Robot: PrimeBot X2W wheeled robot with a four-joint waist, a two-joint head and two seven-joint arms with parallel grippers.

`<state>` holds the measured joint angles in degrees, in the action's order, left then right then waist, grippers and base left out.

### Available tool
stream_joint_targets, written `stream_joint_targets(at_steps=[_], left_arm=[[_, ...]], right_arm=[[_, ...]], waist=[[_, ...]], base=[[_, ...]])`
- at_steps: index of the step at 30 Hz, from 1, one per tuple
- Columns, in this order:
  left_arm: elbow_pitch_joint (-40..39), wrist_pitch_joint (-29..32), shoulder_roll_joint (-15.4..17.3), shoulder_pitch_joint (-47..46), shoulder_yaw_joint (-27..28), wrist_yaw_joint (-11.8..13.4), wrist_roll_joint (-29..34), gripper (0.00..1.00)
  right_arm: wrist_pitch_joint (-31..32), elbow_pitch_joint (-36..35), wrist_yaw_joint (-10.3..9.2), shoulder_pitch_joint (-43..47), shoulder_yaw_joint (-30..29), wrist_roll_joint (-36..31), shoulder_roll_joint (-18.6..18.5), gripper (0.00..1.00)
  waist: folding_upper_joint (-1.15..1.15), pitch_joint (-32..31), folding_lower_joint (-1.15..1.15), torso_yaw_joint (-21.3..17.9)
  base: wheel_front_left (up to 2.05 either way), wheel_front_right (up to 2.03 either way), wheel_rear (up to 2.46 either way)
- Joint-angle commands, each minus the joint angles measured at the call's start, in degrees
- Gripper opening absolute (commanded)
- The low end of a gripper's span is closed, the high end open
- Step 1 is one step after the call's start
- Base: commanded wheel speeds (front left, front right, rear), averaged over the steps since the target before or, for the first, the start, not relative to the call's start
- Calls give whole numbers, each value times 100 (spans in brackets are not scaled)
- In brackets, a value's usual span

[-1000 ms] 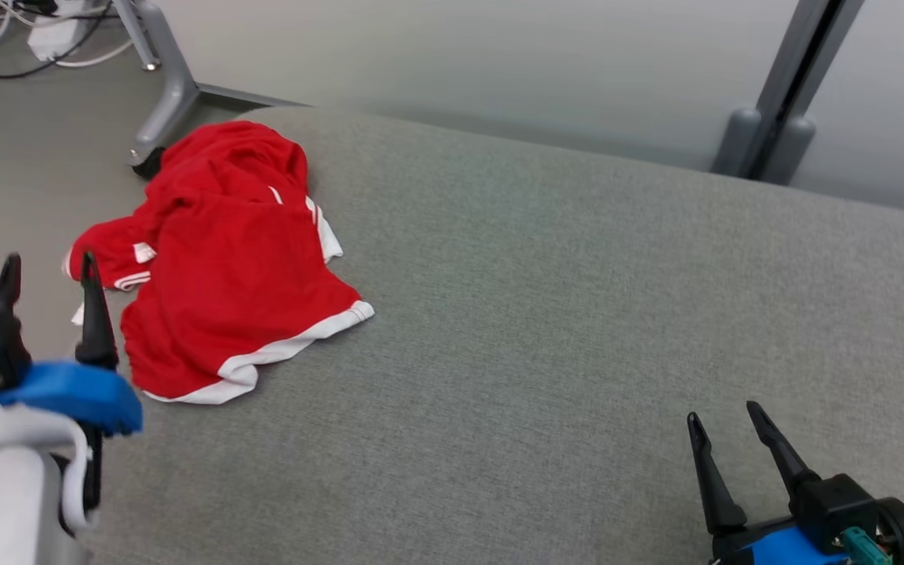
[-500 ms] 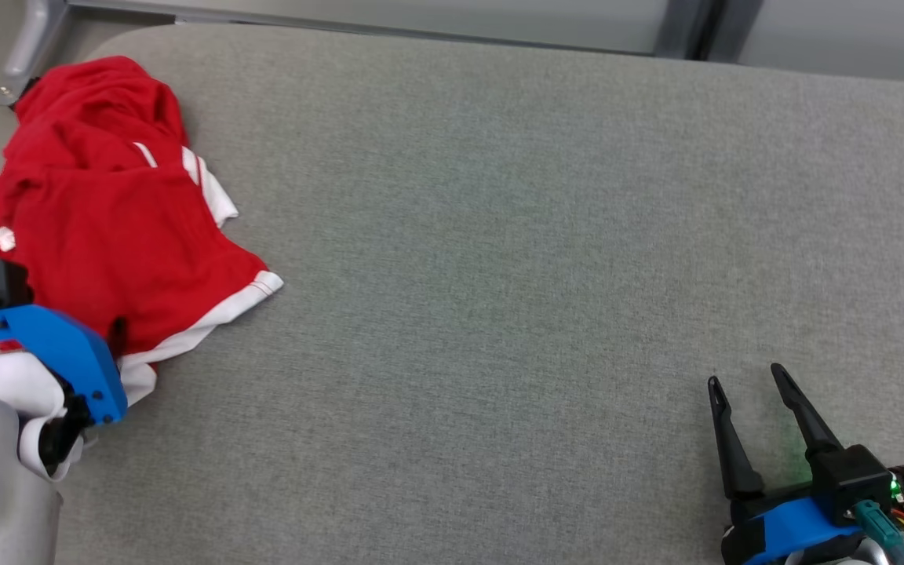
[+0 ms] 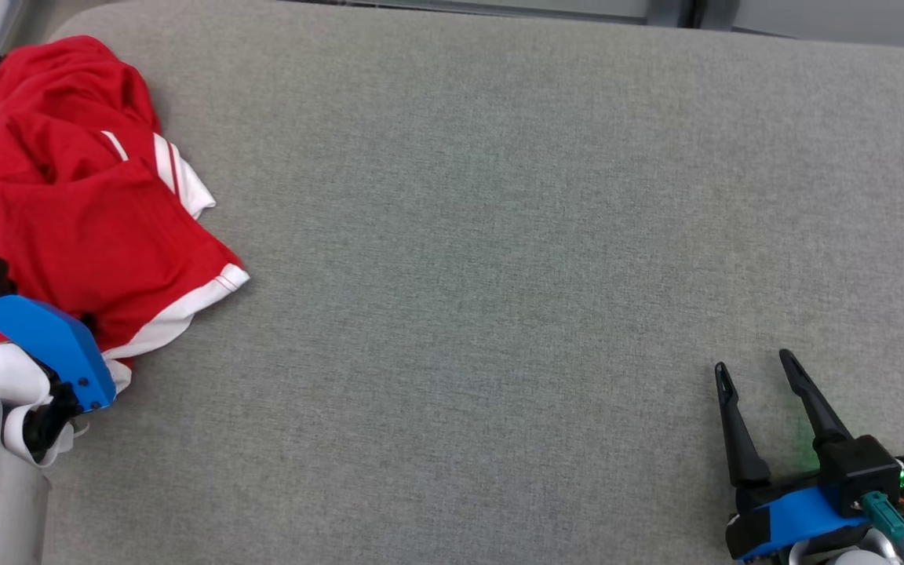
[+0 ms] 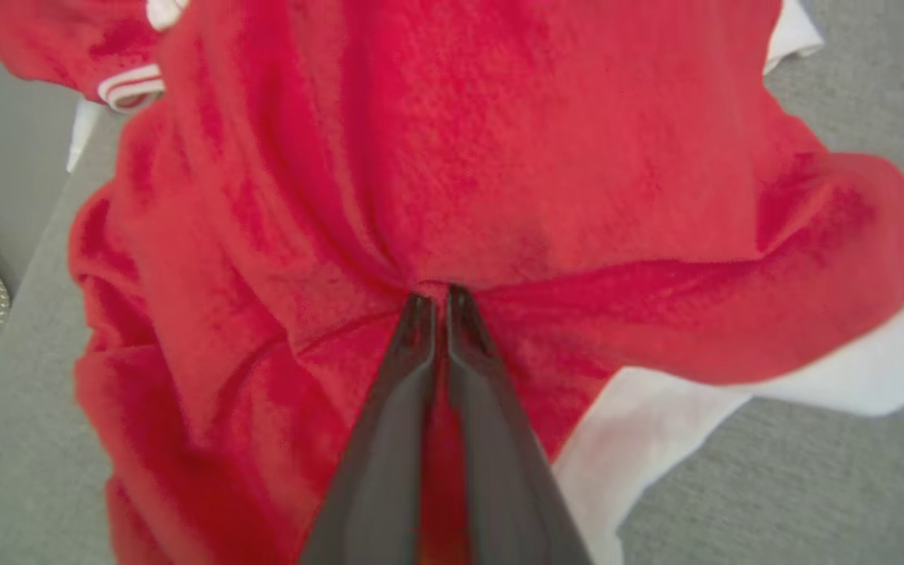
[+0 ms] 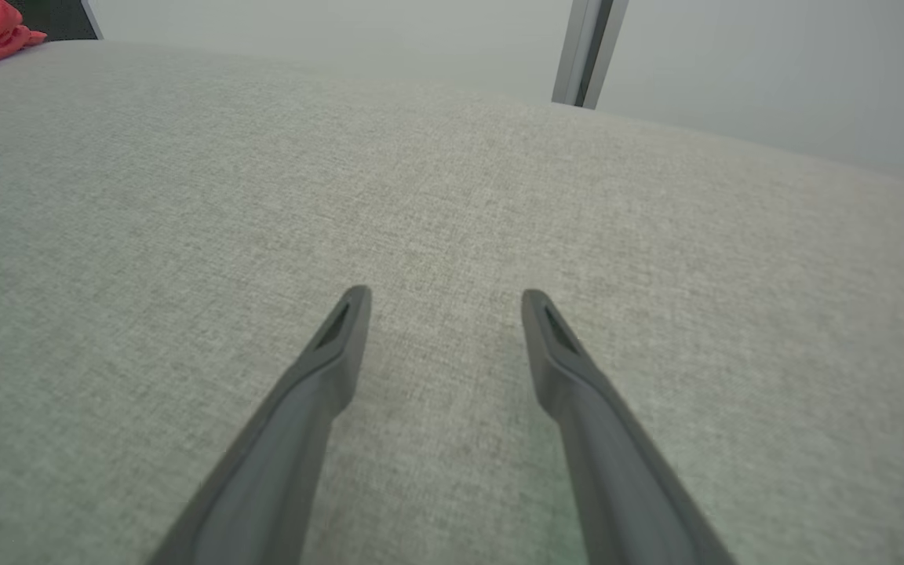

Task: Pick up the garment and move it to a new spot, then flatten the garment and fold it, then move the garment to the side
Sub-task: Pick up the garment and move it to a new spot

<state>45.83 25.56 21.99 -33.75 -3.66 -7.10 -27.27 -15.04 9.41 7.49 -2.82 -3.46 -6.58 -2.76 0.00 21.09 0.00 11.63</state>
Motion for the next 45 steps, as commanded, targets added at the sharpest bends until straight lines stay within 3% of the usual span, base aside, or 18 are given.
stream_joint_targets(at_steps=[1, 6, 13, 18, 21, 28, 33, 38, 45], left_arm=[[-60, -46, 106, -102, -34, -22, -43, 0], [-605, -54, 402, -80, -374, -43, -115, 0], [-1937, -19, 1169, 174, -738, -32, -273, 0], [-2954, 92, 1562, 47, -820, -33, -212, 0], [-3495, 168, 1621, -70, -976, -33, -203, 0], [-4381, 392, 1196, -389, -1682, -33, -237, 0], [-4466, 397, 803, -546, -2386, -32, -334, 0], [-3944, 28, 228, -671, -2880, -31, -368, 0], [-2463, -820, -659, -520, -3351, 6, -208, 0]], right_arm=[[-22, 13, 0, -16, -9, 20, -22, 100], [-22, 80, 0, 5, 67, 189, -22, 100], [-22, 254, 0, 121, 166, 483, -23, 100], [-22, 355, 0, 235, 135, 688, -23, 100], [-22, 392, 0, 269, 144, 775, -23, 100], [-22, 445, 0, 341, 51, 909, -23, 100], [-22, 473, 0, 363, -13, 892, -24, 100], [-22, 487, 0, 305, 8, 908, -21, 100], [-22, 509, 0, 48, 297, 1111, -21, 100]], waist=[[0, -56, 0, 24], [0, -351, 0, 113], [0, -975, 0, 101], [0, -1408, 0, -62], [0, -1628, 0, -272], [0, -1897, 0, -965], [0, -1882, 0, -1538], [0, -1685, 0, -1997], [0, -1195, 0, -2460]], base=[[0, 0, 0], [0, 0, 0], [0, 0, 0], [0, 0, 0], [0, 0, 0], [0, 0, 0], [0, 0, 0], [0, 0, 0], [0, 0, 0]])
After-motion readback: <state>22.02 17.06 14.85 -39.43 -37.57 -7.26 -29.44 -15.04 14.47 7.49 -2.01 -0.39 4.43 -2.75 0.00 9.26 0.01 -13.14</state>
